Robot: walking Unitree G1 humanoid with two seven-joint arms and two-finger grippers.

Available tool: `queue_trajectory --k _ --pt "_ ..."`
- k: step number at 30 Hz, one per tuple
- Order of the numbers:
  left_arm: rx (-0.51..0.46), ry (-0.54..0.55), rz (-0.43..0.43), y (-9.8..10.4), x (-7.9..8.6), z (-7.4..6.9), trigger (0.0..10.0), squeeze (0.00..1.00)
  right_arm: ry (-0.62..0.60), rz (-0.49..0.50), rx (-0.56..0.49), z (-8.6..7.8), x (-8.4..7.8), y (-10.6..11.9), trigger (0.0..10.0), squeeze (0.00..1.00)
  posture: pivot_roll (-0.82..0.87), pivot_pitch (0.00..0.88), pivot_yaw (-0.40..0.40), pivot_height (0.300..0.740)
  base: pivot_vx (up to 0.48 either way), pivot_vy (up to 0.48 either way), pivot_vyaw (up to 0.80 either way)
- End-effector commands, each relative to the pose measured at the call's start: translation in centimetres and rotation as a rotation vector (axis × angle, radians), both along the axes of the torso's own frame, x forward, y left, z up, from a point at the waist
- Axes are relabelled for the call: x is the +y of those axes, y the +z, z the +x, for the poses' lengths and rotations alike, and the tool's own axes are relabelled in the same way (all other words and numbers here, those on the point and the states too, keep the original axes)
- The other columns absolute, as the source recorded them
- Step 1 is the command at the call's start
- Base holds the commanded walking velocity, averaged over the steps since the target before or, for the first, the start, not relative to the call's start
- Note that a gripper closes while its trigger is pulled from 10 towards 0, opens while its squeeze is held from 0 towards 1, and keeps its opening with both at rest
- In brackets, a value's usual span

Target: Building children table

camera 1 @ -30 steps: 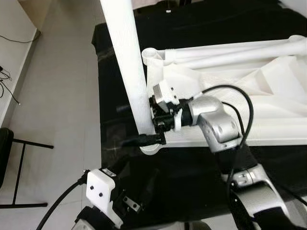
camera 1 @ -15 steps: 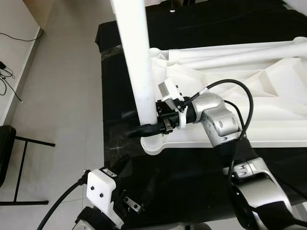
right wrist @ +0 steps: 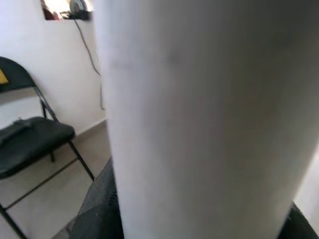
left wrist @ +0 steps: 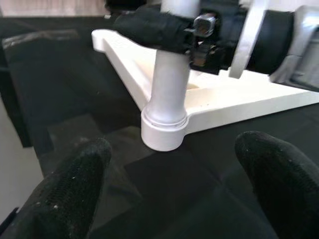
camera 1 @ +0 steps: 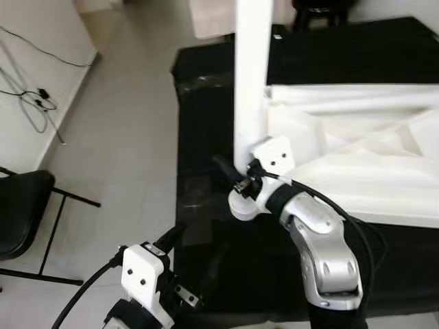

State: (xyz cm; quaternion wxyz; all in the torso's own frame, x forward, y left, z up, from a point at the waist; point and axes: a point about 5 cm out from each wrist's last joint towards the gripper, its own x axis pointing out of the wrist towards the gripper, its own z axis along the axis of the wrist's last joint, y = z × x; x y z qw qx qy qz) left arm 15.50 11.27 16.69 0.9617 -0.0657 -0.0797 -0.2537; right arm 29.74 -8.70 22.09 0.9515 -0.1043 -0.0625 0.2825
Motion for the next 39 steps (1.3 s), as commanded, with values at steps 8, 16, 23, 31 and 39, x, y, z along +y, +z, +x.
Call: queue_trajectory --k 8,16,23,31,39 --pt "0.030 0.021 0.026 -0.5 0.4 -0.2 10.0 0.00 -0.025 -0.050 0.198 0.5 0.5 -3.2 10.0 0.00 0.04 0.278 0.085 0.740 0.000 0.000 0.00" --pt "0.027 0.014 0.022 -0.5 0.3 -0.2 10.0 0.00 0.570 0.084 0.036 1.8 2.0 2.4 10.0 0.90 0.05 0.278 0.083 0.740 0.000 0.000 0.00" --pt "0.030 0.017 0.022 -0.4 0.3 -0.5 10.0 0.00 0.999 -0.138 0.039 1.4 2.3 3.5 10.0 0.00 0.07 0.289 0.085 0.740 0.000 0.000 0.00" --pt "0.033 0.016 0.024 -0.3 0.2 -0.6 10.0 0.00 1.136 -0.230 0.036 2.2 2.8 4.7 10.0 0.00 0.08 0.299 0.082 0.740 0.000 0.000 0.00" --pt "0.032 0.015 0.020 -0.2 0.0 -0.6 10.0 0.00 1.187 -0.234 0.042 2.5 2.2 4.8 0.0 0.00 0.06 0.301 0.078 0.740 0.000 0.000 0.00"
